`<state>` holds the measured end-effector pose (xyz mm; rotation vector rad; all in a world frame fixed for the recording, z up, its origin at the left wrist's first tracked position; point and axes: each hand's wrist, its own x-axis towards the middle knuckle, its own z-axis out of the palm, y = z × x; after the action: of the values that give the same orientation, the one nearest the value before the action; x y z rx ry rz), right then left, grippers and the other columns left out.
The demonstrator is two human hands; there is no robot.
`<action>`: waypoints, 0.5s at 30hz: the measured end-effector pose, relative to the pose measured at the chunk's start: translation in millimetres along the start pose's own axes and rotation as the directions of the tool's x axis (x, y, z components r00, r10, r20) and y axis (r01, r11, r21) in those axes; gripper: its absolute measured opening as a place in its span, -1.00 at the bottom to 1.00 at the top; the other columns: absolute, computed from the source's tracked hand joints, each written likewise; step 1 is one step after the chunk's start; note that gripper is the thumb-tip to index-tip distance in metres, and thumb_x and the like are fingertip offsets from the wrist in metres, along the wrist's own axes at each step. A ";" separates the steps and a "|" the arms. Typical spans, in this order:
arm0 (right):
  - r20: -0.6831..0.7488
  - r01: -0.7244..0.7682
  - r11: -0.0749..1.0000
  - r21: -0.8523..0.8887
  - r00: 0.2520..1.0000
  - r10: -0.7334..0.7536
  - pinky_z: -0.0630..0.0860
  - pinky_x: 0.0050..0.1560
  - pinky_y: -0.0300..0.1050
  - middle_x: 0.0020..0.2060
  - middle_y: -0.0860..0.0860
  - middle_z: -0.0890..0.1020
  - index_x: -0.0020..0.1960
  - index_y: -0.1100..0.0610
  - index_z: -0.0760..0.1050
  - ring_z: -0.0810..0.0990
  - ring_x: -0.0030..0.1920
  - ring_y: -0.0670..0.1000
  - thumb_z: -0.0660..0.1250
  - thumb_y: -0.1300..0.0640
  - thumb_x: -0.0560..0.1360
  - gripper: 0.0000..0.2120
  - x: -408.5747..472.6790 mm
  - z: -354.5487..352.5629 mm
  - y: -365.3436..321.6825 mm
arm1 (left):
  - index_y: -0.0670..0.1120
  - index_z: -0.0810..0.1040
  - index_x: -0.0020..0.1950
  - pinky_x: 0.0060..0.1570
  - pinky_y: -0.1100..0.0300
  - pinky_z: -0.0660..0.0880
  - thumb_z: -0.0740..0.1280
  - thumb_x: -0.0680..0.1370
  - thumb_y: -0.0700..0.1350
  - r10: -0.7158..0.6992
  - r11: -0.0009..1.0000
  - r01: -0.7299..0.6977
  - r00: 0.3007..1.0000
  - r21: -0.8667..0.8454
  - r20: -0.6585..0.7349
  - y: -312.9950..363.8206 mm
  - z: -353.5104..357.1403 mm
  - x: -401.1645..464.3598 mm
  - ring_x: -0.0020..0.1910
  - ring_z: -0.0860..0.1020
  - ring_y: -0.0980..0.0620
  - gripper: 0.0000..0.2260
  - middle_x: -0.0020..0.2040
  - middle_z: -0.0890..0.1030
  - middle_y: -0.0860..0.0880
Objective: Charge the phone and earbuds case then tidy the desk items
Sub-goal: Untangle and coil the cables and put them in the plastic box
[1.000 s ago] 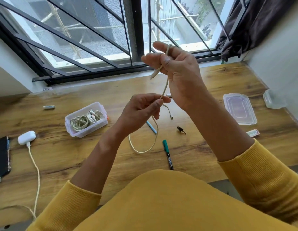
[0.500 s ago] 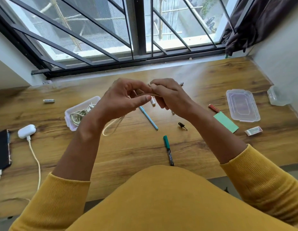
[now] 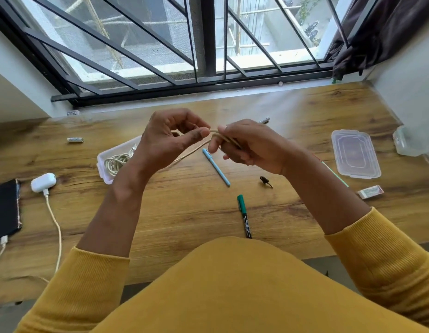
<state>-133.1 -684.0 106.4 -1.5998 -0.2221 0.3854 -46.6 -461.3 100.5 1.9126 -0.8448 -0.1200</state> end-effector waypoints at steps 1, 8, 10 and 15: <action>-0.018 0.008 0.998 0.064 1.000 -0.007 0.37 0.09 0.48 -0.48 -0.02 0.35 0.09 0.28 0.61 0.26 -0.45 0.01 0.05 0.10 0.77 -0.59 0.1 -0.3 -0.2 | -0.13 0.72 0.07 -0.26 0.13 0.55 0.52 0.58 -0.08 -0.011 0.999 0.010 1.000 -0.048 -0.026 -2.9 2.4 -2.1 -0.22 0.66 0.00 -0.86 -0.19 0.70 -0.08; -0.058 0.190 0.858 0.477 0.981 -0.186 0.04 0.63 0.37 -0.42 -0.06 0.46 0.13 0.19 0.50 0.43 -0.40 -0.03 -0.02 0.17 0.77 -0.67 3.1 3.6 -17.0 | -0.19 0.71 0.14 -0.34 0.32 0.38 0.33 0.72 -0.14 -0.147 0.970 0.108 0.974 -0.217 -0.172 -14.9 29.0 -19.9 -0.41 0.44 0.15 -0.81 -0.31 0.61 -0.05; -0.082 0.244 0.807 0.538 0.968 -0.238 0.34 0.49 0.23 -0.35 -0.04 0.55 0.26 0.26 0.46 0.56 -0.30 -0.02 -0.06 0.17 0.79 -0.67 10.6 4.1 -19.1 | -0.15 0.71 0.15 -0.34 0.32 0.40 0.29 0.74 -0.14 -0.143 0.975 0.111 0.976 -0.190 -0.164 -12.0 37.2 -20.3 -0.42 0.46 0.12 -0.80 -0.30 0.63 -0.02; -0.213 0.375 0.715 0.590 0.926 -0.310 0.58 0.23 -0.02 -0.10 0.10 0.71 0.43 0.38 0.31 0.72 0.09 0.14 -0.04 0.22 0.79 -0.67 27.3 6.5 -27.5 | -0.10 0.67 0.27 -0.32 0.27 0.45 0.25 0.76 -0.14 -0.100 0.986 0.091 0.993 -0.137 -0.062 -1.5 50.6 -24.9 -0.39 0.54 0.05 -0.78 -0.27 0.66 0.00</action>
<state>-107.8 -665.9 130.5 -0.8831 -0.2769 0.0639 -86.2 -484.2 67.4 1.8204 -0.6827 -0.1643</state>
